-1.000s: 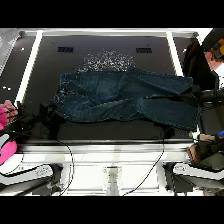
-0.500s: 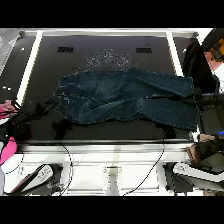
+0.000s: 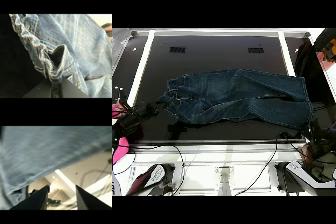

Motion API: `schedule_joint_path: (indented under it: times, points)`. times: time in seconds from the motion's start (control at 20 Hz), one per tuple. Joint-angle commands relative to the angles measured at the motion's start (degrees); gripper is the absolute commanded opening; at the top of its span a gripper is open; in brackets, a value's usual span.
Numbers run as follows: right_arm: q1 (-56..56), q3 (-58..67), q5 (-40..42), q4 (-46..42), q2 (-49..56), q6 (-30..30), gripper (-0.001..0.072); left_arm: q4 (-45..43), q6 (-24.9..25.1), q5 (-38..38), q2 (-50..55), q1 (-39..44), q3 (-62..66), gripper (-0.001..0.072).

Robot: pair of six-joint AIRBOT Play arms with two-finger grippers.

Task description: Fold the clothes and pants, and hang the long-sleeved shirts on hangers.

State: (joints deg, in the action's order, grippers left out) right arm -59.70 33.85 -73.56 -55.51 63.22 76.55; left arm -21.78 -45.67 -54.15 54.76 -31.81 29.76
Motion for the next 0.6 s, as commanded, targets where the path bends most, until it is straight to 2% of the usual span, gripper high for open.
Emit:
schedule_joint_path:
  times: [0.0, 0.35, 0.55]
  points:
    - [-1.75, -6.34, 5.42, -2.97, 0.61, 3.23, 0.0367, -0.15, 0.28, -0.13, -0.24, -0.02, -0.02, 0.0033]
    - [-1.75, -6.88, 16.26, 4.68, 1.95, 3.54, 0.0365, -0.15, 1.53, -0.13, -0.26, -0.07, -0.02, 0.0033]
    - [-1.73, -6.88, 22.86, 13.07, 1.99, 3.52, 0.0365, -0.15, 1.55, -0.11, -0.24, -0.07, -0.02, 0.0034]
